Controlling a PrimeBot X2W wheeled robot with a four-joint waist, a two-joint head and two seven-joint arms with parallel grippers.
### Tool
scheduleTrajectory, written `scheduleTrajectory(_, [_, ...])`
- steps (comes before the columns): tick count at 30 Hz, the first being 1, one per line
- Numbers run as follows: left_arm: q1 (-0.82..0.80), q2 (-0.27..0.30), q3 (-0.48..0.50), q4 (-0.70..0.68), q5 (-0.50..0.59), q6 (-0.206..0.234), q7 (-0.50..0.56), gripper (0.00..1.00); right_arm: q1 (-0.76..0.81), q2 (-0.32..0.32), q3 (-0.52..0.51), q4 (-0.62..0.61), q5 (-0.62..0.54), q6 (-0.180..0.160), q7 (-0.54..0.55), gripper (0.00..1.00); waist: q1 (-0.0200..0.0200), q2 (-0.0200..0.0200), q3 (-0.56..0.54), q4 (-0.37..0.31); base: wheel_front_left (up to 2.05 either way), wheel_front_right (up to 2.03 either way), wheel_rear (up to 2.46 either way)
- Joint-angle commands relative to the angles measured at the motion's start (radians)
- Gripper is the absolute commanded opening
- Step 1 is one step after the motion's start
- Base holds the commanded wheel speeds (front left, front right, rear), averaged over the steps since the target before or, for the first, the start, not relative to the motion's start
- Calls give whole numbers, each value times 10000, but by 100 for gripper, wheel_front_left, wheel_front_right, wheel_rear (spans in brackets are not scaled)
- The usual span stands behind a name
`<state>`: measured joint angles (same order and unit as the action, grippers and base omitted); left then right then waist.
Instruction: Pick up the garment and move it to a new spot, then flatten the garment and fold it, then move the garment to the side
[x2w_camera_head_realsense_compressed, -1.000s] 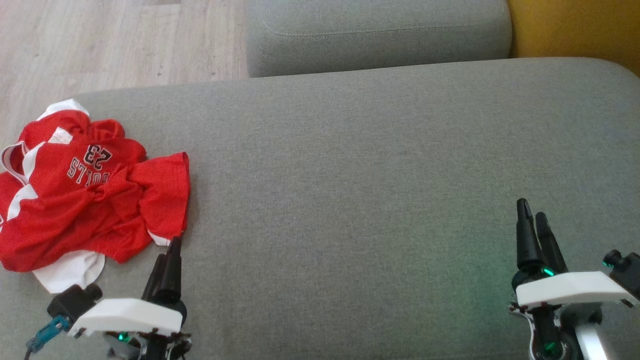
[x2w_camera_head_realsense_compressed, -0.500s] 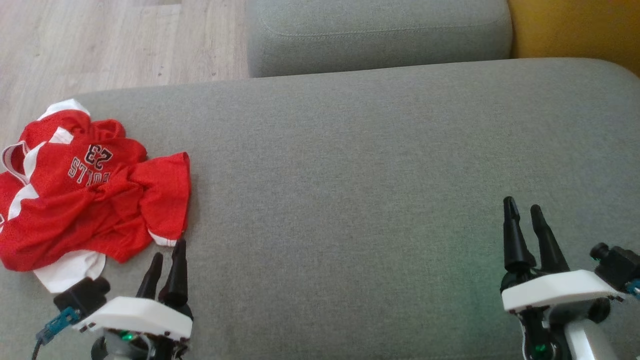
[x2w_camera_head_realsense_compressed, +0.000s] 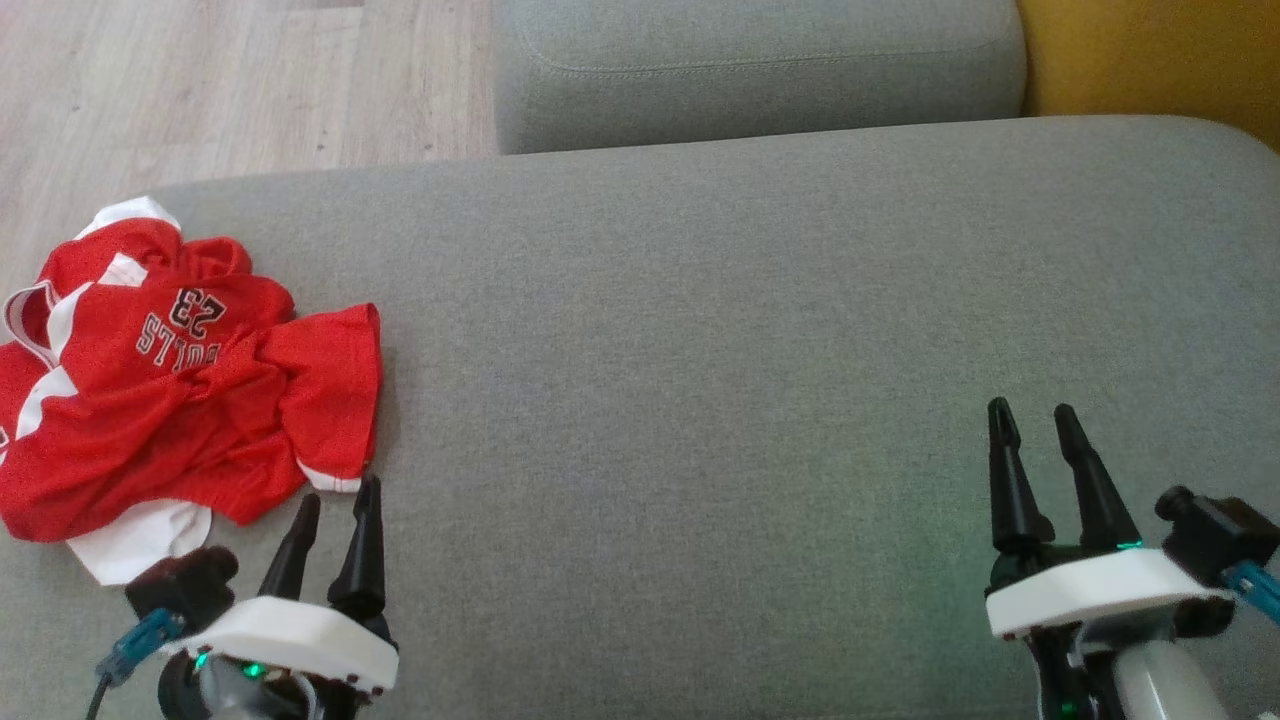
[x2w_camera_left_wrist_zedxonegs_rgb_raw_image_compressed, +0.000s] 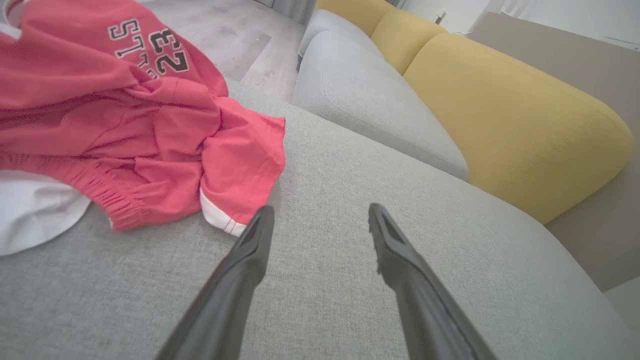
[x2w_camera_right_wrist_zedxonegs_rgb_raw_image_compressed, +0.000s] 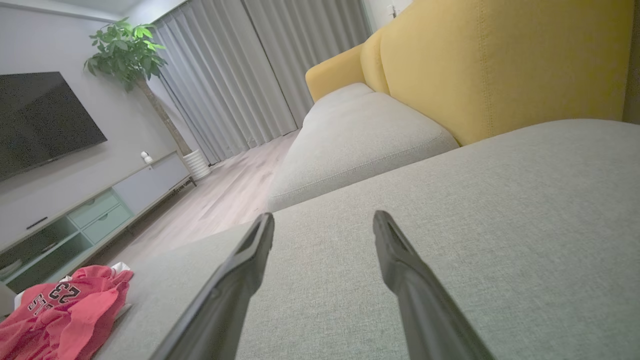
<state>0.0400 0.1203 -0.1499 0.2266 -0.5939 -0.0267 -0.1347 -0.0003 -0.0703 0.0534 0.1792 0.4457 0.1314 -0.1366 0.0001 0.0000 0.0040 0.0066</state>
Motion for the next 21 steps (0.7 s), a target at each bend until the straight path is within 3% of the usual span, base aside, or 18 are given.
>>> scheduleTrajectory(1, [-238,203,193,-448,426,60,-177,100,-90,-140,179,-336,-422,-5,-166,100,-1,0,0,-3,0,0,0])
scheduleTrajectory(21, [4,134,237,-717,2943,38,-742,100,-10,-88,296,-185,-2492,-6,-727,100,-1,0,30,28,0,0,0])
